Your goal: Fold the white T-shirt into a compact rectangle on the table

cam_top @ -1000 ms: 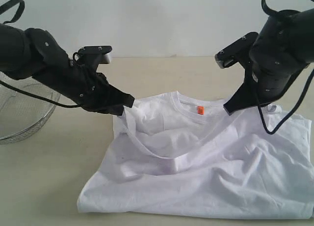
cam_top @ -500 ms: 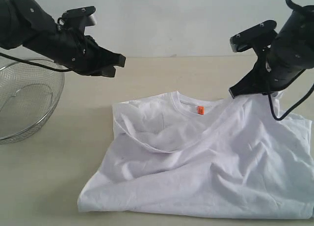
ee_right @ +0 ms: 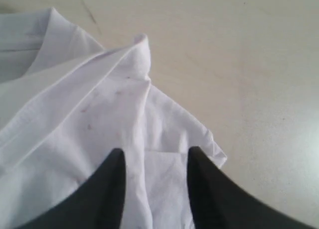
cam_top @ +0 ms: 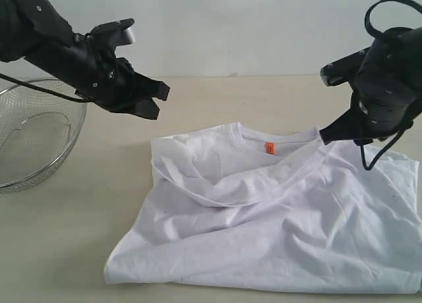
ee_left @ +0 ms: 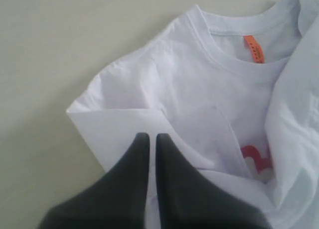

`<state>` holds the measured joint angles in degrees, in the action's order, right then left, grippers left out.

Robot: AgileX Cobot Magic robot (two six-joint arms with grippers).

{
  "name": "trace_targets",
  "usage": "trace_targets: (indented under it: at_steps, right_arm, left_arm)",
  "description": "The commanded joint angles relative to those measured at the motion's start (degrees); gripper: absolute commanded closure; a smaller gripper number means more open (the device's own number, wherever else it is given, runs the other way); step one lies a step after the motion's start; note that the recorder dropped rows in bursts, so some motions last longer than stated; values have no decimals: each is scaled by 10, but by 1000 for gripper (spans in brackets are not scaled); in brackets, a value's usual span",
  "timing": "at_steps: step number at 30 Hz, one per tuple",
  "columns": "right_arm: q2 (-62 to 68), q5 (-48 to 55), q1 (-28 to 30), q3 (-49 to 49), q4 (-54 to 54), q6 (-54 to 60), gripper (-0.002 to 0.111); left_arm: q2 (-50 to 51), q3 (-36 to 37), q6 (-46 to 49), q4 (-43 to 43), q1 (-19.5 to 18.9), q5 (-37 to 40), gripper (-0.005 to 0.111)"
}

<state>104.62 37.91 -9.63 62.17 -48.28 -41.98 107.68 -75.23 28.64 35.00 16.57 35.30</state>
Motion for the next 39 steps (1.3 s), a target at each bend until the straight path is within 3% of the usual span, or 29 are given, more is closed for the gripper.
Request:
trace_targets:
  at_steps: [1, 4, 10, 18, 25, 39]
  right_arm:
    - [-23, 12, 24, 3, 17, -12, 92]
    - [-41, 10, 33, 3, 117, 89, 107]
    - [-80, -7, 9, -36, 393, 311, 108]
    - [-80, -58, -9, -110, 447, 326, 108]
    - [-75, -102, -56, -115, 483, 361, 108]
    - [-21, -144, -59, -107, 492, 364, 108]
  left_arm:
    - [-39, -6, 8, 0, 0, 36, 102]
    - [-57, -6, 8, -1, 0, 58, 102]
    - [-63, -3, 8, -1, 0, 92, 102]
    - [-63, -3, 10, -1, 0, 113, 102]
    - [-63, -3, 6, 3, 0, 112, 102]
    - [-63, -3, 1, 3, 0, 115, 102]
